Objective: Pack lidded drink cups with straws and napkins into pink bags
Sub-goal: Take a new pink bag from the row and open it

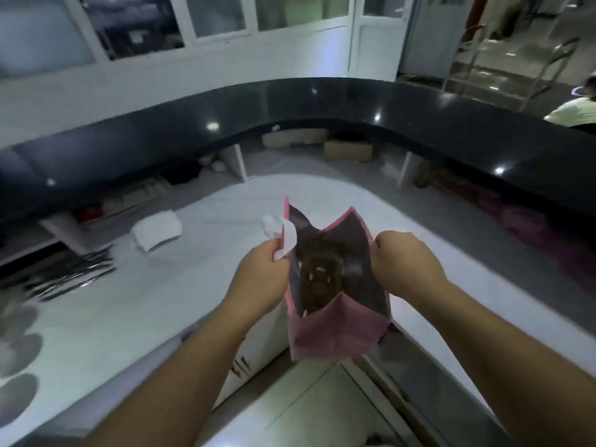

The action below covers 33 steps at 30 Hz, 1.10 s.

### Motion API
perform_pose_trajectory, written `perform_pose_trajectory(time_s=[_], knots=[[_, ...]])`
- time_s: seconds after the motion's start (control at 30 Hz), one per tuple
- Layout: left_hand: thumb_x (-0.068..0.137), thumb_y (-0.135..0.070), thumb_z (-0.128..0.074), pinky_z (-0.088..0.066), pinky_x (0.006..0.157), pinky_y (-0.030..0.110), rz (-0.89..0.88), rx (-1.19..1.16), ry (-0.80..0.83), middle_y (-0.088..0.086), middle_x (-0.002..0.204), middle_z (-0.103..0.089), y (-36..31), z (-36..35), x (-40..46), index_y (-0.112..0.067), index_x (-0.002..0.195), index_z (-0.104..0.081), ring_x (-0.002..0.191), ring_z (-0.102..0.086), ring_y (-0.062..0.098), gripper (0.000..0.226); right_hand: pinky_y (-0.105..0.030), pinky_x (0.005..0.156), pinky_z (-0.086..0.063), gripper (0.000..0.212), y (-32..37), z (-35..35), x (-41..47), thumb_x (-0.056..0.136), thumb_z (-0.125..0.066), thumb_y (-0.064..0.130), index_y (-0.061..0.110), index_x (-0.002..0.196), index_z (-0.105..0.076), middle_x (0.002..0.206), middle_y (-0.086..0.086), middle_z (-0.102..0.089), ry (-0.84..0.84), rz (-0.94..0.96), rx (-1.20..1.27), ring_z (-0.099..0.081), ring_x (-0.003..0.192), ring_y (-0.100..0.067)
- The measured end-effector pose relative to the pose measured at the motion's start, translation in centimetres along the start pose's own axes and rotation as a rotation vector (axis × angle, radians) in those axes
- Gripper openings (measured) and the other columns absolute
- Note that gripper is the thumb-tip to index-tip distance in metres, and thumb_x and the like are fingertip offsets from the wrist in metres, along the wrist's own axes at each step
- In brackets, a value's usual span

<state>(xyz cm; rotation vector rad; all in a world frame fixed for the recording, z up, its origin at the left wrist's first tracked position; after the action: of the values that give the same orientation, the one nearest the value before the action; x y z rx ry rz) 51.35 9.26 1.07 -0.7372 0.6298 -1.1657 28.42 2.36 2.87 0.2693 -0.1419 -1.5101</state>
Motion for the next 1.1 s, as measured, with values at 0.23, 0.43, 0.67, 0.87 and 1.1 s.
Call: perform_pose_trajectory(time_s=[0.23, 0.43, 0.67, 0.87, 1.1], knots=[[0.106, -0.03, -0.047, -0.041, 0.063, 0.021, 0.172, -0.006, -0.229, -0.008, 0.102, -0.07, 8.1, 10.1, -1.0, -0.032, 0.11, -0.068, 0.083, -0.059, 0.001, 0.021, -0.029, 0.048, -0.031, 0.034, 13.6, -3.7, 1.8, 0.096, -0.059, 0.028, 0.019, 0.064, -0.048, 0.069, -0.003, -0.054, 0.078, 0.263, 0.013, -0.053, 0.06, -0.023], [0.105, -0.029, -0.048, -0.042, 0.061, 0.026, 0.313, 0.02, -0.374, -0.008, 0.095, -0.072, 13.0, 16.5, -0.8, -0.026, 0.106, -0.071, 0.081, -0.061, 0.006, 0.023, -0.029, 0.05, -0.032, 0.035, 23.5, -6.5, 4.4, 0.094, -0.055, 0.02, 0.02, 0.061, -0.044, 0.076, -0.008, -0.058, 0.135, 0.463, 0.029, -0.051, 0.061, -0.024], [0.104, -0.031, -0.049, -0.04, 0.059, 0.028, 0.478, 0.073, -0.491, -0.011, 0.087, -0.07, 17.3, 21.5, -0.3, -0.029, 0.097, -0.068, 0.079, -0.062, 0.007, 0.02, -0.024, 0.043, -0.029, 0.034, 32.3, -9.5, 7.2, 0.094, -0.057, 0.016, 0.019, 0.06, -0.049, 0.068, -0.003, -0.057, 0.23, 0.648, 0.032, -0.055, 0.056, -0.017], [0.102, -0.025, -0.051, -0.042, 0.063, 0.028, 0.581, 0.08, -0.545, -0.012, 0.087, -0.071, 19.9, 25.3, -0.3, -0.028, 0.095, -0.07, 0.083, -0.063, 0.011, 0.02, -0.025, 0.046, -0.048, 0.023, 38.5, -12.1, 7.6, 0.096, -0.057, 0.016, 0.021, 0.074, -0.062, 0.069, 0.0, -0.064, 0.348, 0.765, 0.054, -0.063, 0.058, -0.016], [0.102, -0.022, -0.052, -0.039, 0.064, 0.021, 0.625, 0.129, -0.551, -0.008, 0.106, -0.073, 24.2, 30.3, -1.0, -0.028, 0.12, -0.071, 0.094, -0.063, 0.015, 0.027, -0.025, 0.049, -0.05, 0.018, 45.3, -15.1, 6.2, 0.098, -0.056, 0.019, 0.017, 0.085, -0.068, 0.072, 0.0, -0.066, 0.423, 0.801, 0.062, -0.064, 0.06, -0.016]])
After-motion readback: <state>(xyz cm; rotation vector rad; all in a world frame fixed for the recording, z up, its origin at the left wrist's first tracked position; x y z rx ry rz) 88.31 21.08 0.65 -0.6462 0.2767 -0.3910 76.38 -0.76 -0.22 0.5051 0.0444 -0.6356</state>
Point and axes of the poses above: each hand's wrist, its own x-axis towards the middle knuckle, its own z-axis out of the back of the hand, y = z × x, the point moved 4 cm from there along x, towards the middle knuckle
